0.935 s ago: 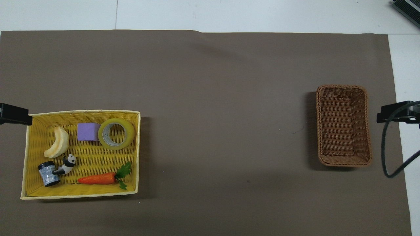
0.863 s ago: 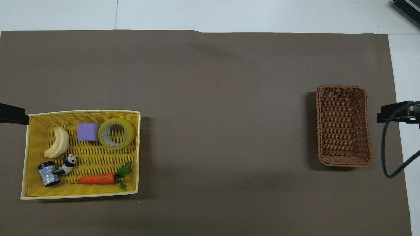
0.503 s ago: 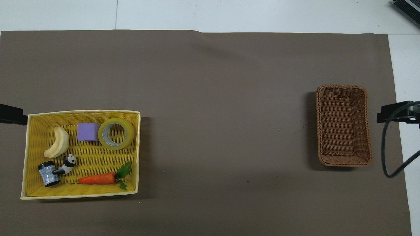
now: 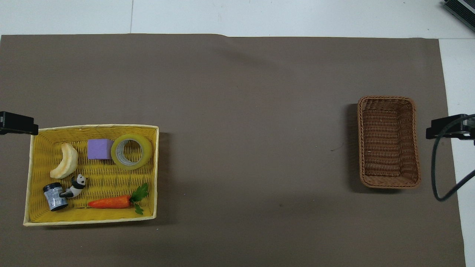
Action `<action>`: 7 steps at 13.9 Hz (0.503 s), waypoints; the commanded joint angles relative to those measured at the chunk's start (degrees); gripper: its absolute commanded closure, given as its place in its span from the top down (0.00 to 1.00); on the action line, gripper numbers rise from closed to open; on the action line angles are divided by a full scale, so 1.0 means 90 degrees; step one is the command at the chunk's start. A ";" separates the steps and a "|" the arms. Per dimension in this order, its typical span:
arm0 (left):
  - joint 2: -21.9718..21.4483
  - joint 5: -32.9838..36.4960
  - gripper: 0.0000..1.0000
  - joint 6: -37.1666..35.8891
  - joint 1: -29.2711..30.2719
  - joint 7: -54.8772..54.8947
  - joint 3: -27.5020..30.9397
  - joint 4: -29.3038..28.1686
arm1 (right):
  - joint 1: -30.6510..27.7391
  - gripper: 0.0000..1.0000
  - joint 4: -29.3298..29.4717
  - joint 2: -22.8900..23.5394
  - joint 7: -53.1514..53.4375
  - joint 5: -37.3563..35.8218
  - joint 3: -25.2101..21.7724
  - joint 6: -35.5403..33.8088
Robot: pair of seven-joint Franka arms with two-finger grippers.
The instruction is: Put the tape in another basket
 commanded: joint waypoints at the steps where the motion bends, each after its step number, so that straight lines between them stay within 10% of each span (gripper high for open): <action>1: -0.0108 -0.0106 1.00 0.0401 -0.0061 0.0080 -0.0006 -0.0426 | -0.0077 1.00 -0.0032 -0.0051 0.0037 0.0124 0.0033 -0.0059; 7: -0.0098 -0.0233 1.00 0.0949 -0.0355 0.0120 -0.0016 -0.1003 | -0.0077 1.00 -0.0032 -0.0051 0.0037 0.0124 0.0033 -0.0059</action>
